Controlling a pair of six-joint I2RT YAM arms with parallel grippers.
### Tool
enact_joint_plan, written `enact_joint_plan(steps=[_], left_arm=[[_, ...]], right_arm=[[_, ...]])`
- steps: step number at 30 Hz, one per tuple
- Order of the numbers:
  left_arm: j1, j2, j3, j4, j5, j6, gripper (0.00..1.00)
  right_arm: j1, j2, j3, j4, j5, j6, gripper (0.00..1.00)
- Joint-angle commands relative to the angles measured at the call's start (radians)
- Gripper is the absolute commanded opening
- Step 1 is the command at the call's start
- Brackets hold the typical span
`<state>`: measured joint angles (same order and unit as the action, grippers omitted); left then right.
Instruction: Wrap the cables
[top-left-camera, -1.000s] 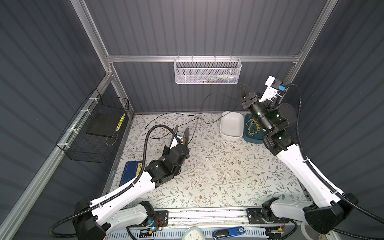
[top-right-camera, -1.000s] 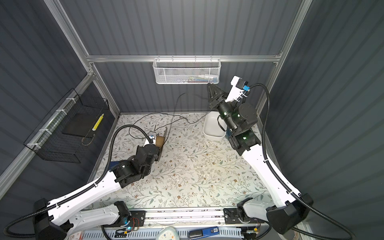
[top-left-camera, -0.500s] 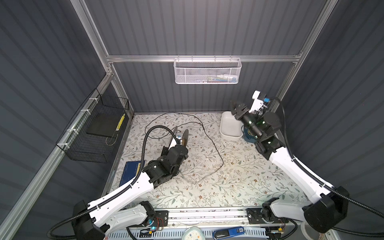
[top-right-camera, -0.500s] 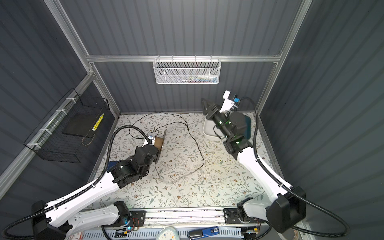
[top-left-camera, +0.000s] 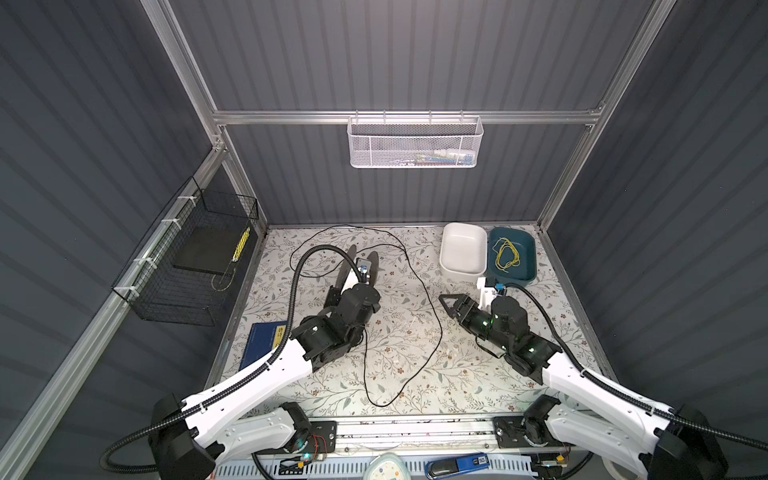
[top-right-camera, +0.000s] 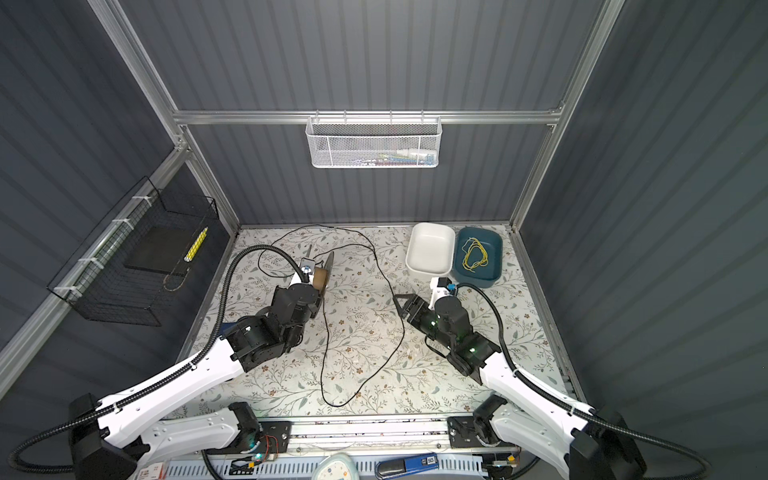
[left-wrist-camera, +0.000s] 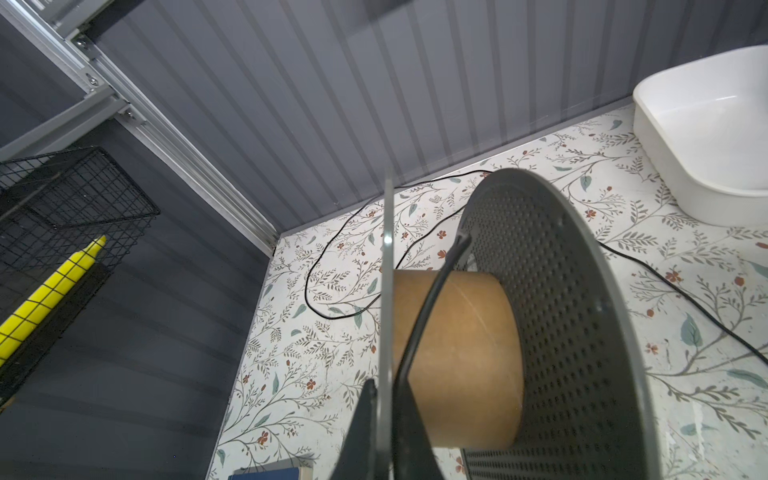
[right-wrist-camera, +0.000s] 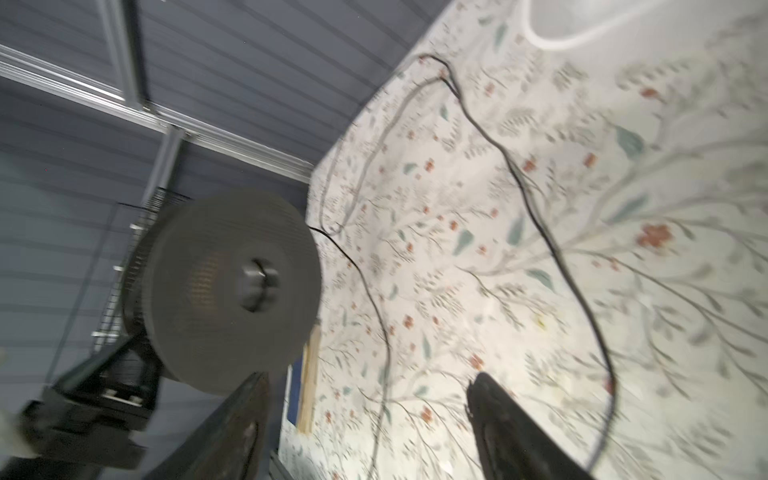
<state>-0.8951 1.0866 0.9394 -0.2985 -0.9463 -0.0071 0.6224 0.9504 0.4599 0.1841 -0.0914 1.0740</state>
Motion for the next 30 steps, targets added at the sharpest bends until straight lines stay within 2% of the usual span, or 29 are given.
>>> enact_joint_plan(steps=[1,7,13,20,27,30], left_arm=[[0.001,-0.029,0.083,0.135,-0.059,0.065,0.0],[0.001,-0.004,0.277,0.233,0.01,0.227,0.0],[0.001,0.08,0.437,0.376,0.053,0.436,0.0],[0.001,0.173,0.641,0.427,0.103,0.525,0.0],[0.001,0.209,0.712,0.433,0.136,0.533,0.0],[0.001,0.217,0.735,0.42,0.139,0.532,0.0]], right_arm=[[0.018,-0.007,-0.059,-0.066,-0.071,0.052,0.78],[0.064,0.035,-0.156,0.094,-0.088,0.131,0.8],[0.131,0.2,-0.162,0.296,-0.109,0.203,0.81],[0.187,0.358,-0.159,0.487,-0.101,0.304,0.84],[0.267,0.612,-0.07,0.745,-0.057,0.461,0.86],[0.307,0.738,-0.004,0.872,0.0,0.532,0.87]])
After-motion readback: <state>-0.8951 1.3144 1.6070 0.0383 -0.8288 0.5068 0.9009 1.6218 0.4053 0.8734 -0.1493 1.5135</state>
